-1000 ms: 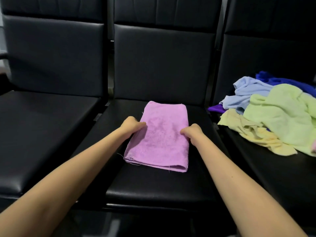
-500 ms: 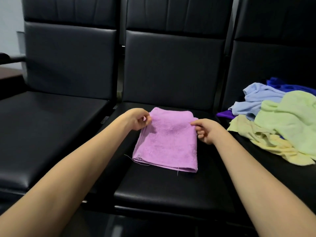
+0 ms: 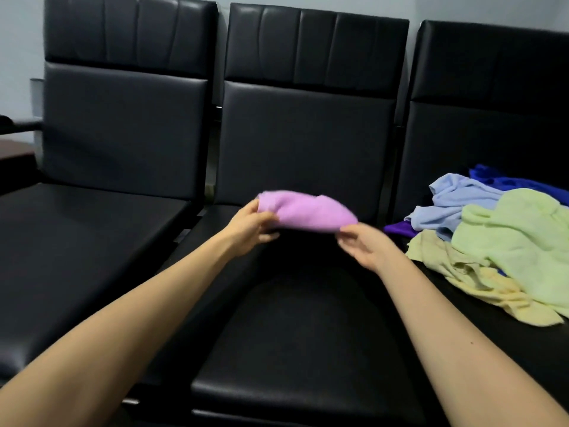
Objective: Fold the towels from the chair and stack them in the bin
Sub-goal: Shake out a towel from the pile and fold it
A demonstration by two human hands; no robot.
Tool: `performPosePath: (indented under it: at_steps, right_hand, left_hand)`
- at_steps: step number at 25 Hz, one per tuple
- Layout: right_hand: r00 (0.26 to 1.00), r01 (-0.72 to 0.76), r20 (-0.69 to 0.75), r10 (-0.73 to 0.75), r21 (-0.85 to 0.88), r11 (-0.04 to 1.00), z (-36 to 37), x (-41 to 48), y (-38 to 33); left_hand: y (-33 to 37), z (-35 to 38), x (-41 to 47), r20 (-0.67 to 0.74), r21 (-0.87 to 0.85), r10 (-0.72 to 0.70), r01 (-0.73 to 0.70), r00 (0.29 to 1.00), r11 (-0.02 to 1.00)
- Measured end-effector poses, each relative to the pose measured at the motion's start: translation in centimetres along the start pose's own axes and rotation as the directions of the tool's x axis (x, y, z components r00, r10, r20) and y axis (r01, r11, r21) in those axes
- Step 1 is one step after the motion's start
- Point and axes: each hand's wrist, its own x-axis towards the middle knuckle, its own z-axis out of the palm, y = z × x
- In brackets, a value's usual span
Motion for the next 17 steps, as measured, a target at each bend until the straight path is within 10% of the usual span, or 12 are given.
performPosePath:
  at_steps: [3,7,12,17]
  right_hand:
    - [0.938,-0.342,-0.089,0.334,-0.374,0.862,-1.4,-1.2,2.3]
    - [0.929,-0.361,-0.237,0.283,-0.427,0.829,-1.3,-1.6,3.4]
    - [0.909,-0.373,-0.249,0.336,-0.845,0.382,-2.4,-2.8,2.3]
    - [0.967,-0.209,-0.131,0.218,-0.899,0.385,-2.5,-3.1,1.0]
  left_hand:
    - [-3.0,-2.9,-0.9,-0.029,0.257,-0.260,0.258,0.965,0.931]
    - [-2.9,-1.9,-1.5,-0.085,0.478,-0.232,0.244,0.969,0.844]
    - [-0.8,-1.9,-3.0,-0.137,0.787,-0.442,0.368,0.887,0.495]
    - [-0.1,-3.3,-2.7,-0.231,0.532,-0.483,0.525,0.845,0.664]
